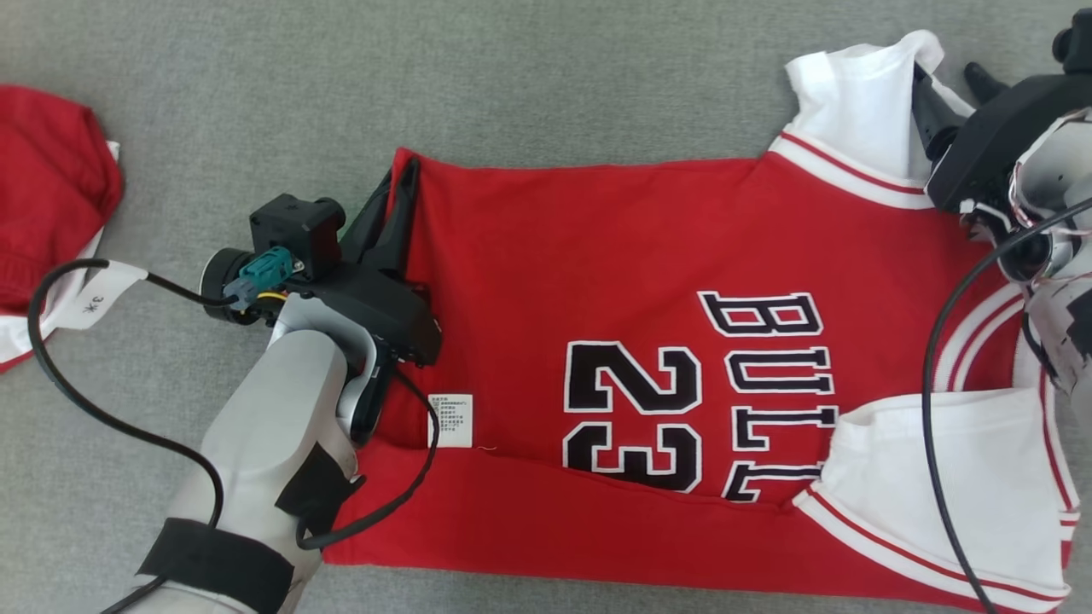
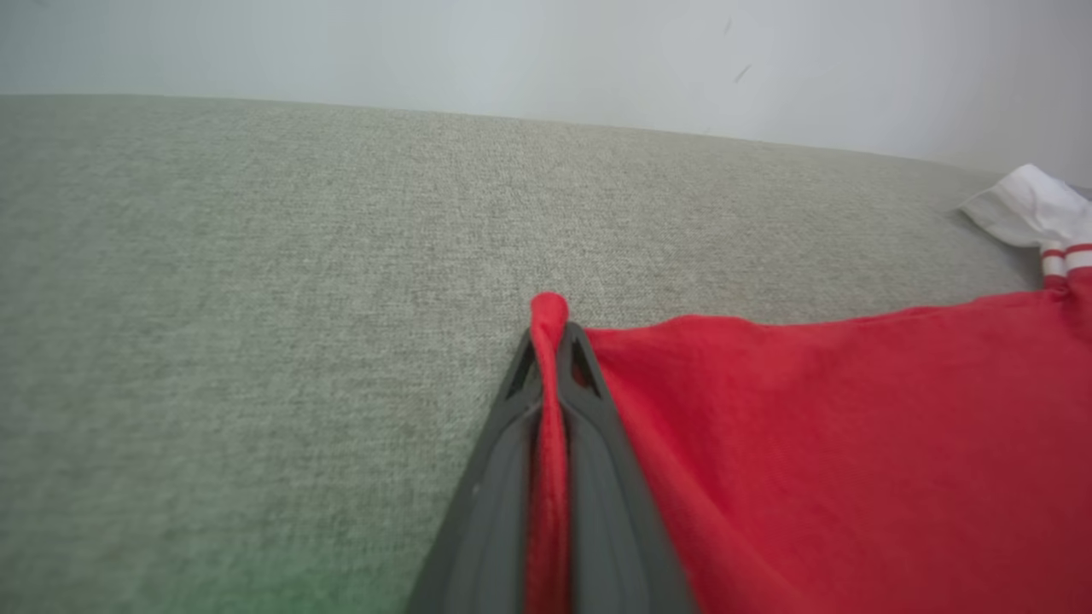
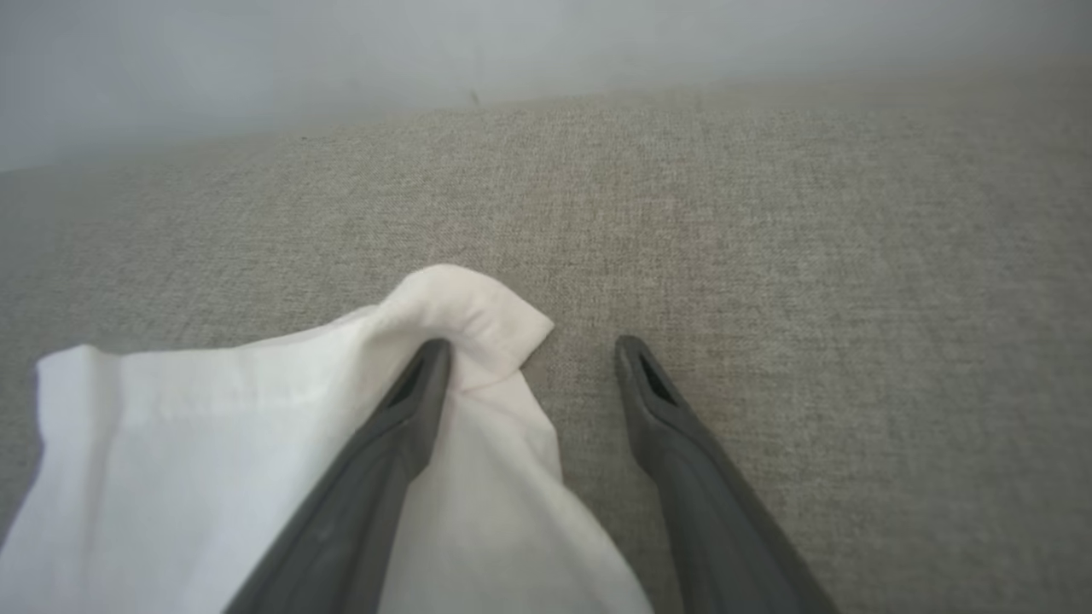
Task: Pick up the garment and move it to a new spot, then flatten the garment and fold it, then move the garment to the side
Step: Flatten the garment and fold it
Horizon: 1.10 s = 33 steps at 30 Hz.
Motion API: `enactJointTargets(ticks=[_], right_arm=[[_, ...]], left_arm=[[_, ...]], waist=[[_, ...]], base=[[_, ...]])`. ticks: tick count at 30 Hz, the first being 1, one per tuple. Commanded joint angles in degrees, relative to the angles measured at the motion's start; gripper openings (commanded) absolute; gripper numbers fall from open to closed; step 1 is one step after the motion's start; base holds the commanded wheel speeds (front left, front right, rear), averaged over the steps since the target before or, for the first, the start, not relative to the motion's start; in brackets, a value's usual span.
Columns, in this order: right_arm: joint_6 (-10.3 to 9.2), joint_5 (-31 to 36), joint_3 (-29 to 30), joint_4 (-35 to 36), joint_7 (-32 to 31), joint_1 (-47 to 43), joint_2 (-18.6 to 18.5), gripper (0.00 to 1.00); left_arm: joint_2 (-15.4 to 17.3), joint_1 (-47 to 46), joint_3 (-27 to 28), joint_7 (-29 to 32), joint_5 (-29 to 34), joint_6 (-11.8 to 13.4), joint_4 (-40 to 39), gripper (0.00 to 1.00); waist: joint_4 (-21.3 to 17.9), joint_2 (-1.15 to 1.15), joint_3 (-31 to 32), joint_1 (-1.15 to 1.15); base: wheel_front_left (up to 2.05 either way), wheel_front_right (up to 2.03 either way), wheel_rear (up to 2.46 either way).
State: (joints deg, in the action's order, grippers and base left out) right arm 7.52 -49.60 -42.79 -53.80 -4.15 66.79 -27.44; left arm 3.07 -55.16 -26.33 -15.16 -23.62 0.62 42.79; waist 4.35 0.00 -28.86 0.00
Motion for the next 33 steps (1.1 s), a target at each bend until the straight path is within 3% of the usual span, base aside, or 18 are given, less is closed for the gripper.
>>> enactJointTargets(ticks=[1, 4, 8, 11, 15, 26, 27, 28, 30, 33], right_arm=[[-0.06, -0.7, -0.8, -0.5, 0.1, 0.7, -0.1, 1.0], [-0.06, -1.5, -1.7, -1.3, 0.7, 1.8, 0.0, 0.98], [-0.05, -2.4, -3.2, -0.9, 2.2, 3.1, 0.1, 0.87], [-0.06, -2.9, -3.8, -0.9, 5.1, 4.5, -0.4, 1.0], [-0.06, -3.5, -5.3, -0.6, 8.6, 4.8, 0.1, 1.0], [-0.06, -4.6, -10.7, -5.9, 4.7, 6.2, 1.2, 0.98], [-0.05, -4.7, -11.2, -5.9, 4.4, 6.2, 1.5, 0.86], [-0.05, -5.0, -11.6, -5.8, 4.4, 6.1, 1.7, 0.37], [-0.04, -5.1, -11.9, -5.5, 5.7, 7.1, 1.5, 0.0], [-0.04, -5.5, -12.2, -5.6, 9.5, 8.4, 1.1, 0.0]], left_arm=[[-0.3, 0.4, -0.9, 0.0, -0.9, 0.4, 0.6, 0.0], [-0.3, -0.2, -1.9, 0.0, -1.3, 1.0, 0.3, 0.0], [-0.2, -0.4, -2.7, 0.0, -1.9, 1.6, 0.0, 0.0], [-0.3, -0.3, -3.1, 0.0, -2.1, 1.7, -0.3, 0.0], [-0.5, 0.4, -3.2, 0.0, -1.8, 1.8, -0.8, 0.0], [-0.5, 0.8, -4.3, 0.0, -2.8, 1.6, -0.8, 0.0], [-0.4, 0.7, -4.4, 0.0, -2.9, 1.7, -0.8, 0.0], [-0.4, 0.6, -4.4, 0.0, -3.1, 1.8, -0.8, 0.0], [-0.4, 0.3, -4.4, 0.1, -3.2, 2.0, -0.8, 0.0], [-0.4, -0.1, -4.1, 0.0, -2.9, 1.9, -0.8, 0.0]], waist=[[0.7, 0.0, -0.7, 0.0], [1.1, 0.0, -1.4, 0.0], [1.2, 0.0, -2.1, 0.0], [1.0, 0.0, -2.2, 0.0], [0.6, 0.0, -1.8, 0.0], [1.3, 0.0, -1.9, 0.0], [1.4, 0.0, -1.9, 0.0], [1.5, 0.0, -2.0, 0.0], [1.5, 0.0, -2.1, 0.0], [1.1, 0.0, -1.9, 0.0]], base=[[0.0, 0.0, 0.0], [0.0, 0.0, 0.0], [0.0, 0.0, 0.0], [0.0, 0.0, 0.0], [0.0, 0.0, 0.0], [0.0, 0.0, 0.0], [0.0, 0.0, 0.0], [0.0, 0.0, 0.0], [0.0, 0.0, 0.0], [0.0, 0.0, 0.0]])
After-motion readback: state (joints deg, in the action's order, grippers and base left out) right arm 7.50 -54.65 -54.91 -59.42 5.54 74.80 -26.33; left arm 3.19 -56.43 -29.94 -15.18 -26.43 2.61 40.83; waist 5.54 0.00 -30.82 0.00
